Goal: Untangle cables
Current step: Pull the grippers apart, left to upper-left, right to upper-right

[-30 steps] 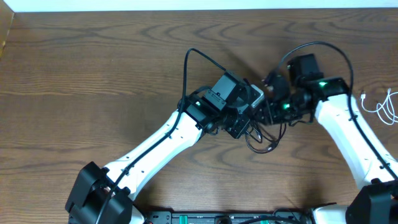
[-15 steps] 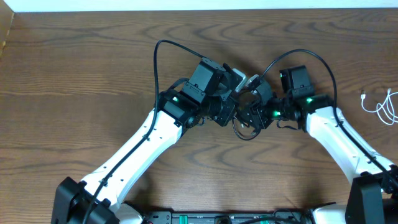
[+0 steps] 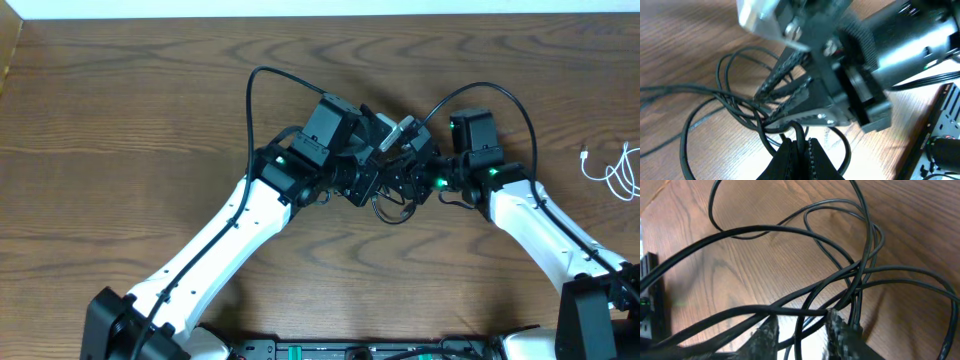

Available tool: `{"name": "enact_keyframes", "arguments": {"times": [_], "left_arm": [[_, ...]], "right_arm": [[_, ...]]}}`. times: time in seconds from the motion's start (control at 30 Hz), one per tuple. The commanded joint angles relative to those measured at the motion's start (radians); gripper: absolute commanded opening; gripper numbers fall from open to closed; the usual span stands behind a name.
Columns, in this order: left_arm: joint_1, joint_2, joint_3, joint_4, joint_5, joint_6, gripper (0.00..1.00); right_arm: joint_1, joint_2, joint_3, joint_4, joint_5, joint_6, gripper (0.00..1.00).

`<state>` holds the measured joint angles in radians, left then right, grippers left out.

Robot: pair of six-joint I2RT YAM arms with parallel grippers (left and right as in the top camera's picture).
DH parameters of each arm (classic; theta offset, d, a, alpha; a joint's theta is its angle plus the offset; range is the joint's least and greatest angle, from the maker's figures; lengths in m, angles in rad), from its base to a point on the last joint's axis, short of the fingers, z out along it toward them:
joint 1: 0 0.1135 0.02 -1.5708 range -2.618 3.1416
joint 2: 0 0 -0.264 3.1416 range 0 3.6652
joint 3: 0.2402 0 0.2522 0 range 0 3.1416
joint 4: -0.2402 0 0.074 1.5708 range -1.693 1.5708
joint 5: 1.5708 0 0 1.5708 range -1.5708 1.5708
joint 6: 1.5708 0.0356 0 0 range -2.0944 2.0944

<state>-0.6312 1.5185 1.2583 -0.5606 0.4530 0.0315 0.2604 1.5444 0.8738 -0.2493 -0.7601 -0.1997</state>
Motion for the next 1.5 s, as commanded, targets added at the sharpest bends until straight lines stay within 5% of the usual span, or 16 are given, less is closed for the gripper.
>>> {"name": "enact_keyframes", "arguments": {"times": [0.0,0.23,0.37,0.5,0.77,1.03,1.3,1.47], "left_arm": [[0.001,-0.064,0.012,0.012,0.037,0.016,0.07],[0.001,-0.144,0.012,0.027,0.139,-0.002,0.08],[0.001,-0.150,0.012,0.026,0.139,-0.002,0.08],[0.005,-0.150,0.012,0.024,0.138,-0.002,0.07],[0.073,-0.150,0.012,-0.110,0.013,0.018,0.07],[0.208,-0.150,0.012,-0.195,-0.376,-0.042,0.07],[0.462,-0.150,0.012,-0.063,-0.413,-0.205,0.08],[0.608,-0.150,0.012,-0.013,-0.414,-0.310,0.07]], "right_arm": [[0.015,0.000,-0.005,0.014,-0.093,0.005,0.29],[0.044,0.000,-0.005,0.080,-0.175,0.004,0.36],[0.056,0.000,-0.005,0.110,-0.187,0.005,0.01],[0.052,0.000,-0.005,0.111,-0.151,0.024,0.01],[-0.027,0.000,-0.005,-0.008,0.749,0.564,0.01],[-0.166,0.000,-0.004,-0.012,0.780,0.573,0.01],[-0.312,-0.032,0.085,-0.051,0.694,0.457,0.01],[-0.396,-0.056,0.336,-0.345,0.771,0.378,0.01]]}}
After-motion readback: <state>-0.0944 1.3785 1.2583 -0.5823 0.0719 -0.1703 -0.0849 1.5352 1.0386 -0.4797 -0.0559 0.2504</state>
